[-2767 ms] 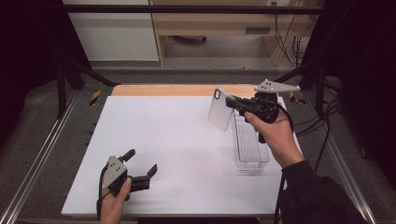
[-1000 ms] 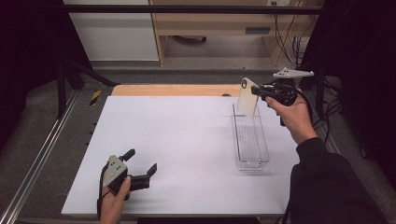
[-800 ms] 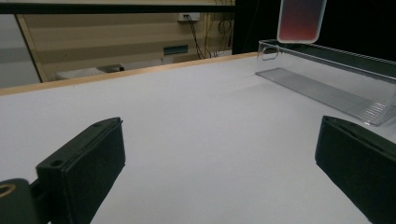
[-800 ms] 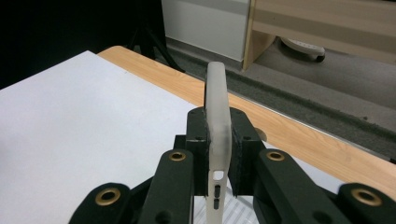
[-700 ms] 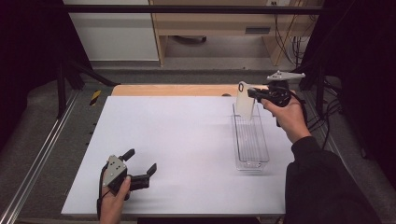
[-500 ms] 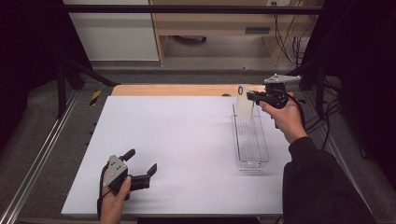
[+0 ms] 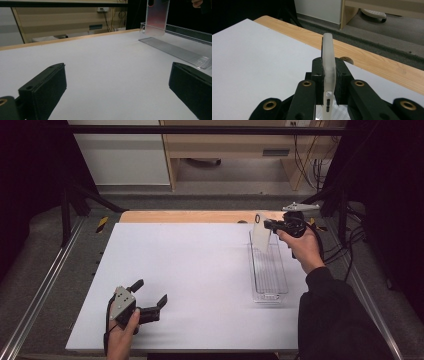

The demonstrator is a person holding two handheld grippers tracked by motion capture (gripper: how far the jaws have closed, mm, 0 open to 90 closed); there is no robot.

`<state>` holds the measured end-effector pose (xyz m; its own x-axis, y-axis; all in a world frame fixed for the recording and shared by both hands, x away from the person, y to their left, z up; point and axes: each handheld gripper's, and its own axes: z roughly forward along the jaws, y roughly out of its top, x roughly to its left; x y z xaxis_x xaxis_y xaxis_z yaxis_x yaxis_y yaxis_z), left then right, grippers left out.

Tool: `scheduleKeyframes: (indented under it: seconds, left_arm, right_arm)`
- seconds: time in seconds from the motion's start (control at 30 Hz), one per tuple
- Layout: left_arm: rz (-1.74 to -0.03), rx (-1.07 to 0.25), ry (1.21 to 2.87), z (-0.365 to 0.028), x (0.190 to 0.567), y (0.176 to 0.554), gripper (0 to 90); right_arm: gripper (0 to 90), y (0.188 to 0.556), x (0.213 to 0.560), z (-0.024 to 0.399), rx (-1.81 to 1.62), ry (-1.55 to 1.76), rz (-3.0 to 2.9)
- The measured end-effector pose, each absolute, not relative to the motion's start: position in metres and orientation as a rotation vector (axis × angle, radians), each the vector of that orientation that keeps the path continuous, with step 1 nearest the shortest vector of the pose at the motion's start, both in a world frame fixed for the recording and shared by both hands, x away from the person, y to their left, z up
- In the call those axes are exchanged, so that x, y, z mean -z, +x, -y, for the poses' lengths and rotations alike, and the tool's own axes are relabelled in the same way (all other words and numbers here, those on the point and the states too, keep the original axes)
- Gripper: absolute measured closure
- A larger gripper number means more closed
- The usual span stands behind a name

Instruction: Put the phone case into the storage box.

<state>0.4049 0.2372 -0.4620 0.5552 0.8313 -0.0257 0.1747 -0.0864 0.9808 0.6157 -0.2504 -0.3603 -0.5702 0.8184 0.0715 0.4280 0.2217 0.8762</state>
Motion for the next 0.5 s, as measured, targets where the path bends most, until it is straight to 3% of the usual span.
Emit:
scheduleKeyframes:
  seconds: [0.5]
  left_arm:
    - [-0.884, -0.706, 1.566, -0.242, 0.461, 0.404, 0.8]
  right_arm:
    - [81.0, 0.622, 0.373, 0.253, -1.323, 1.171, -2.080]
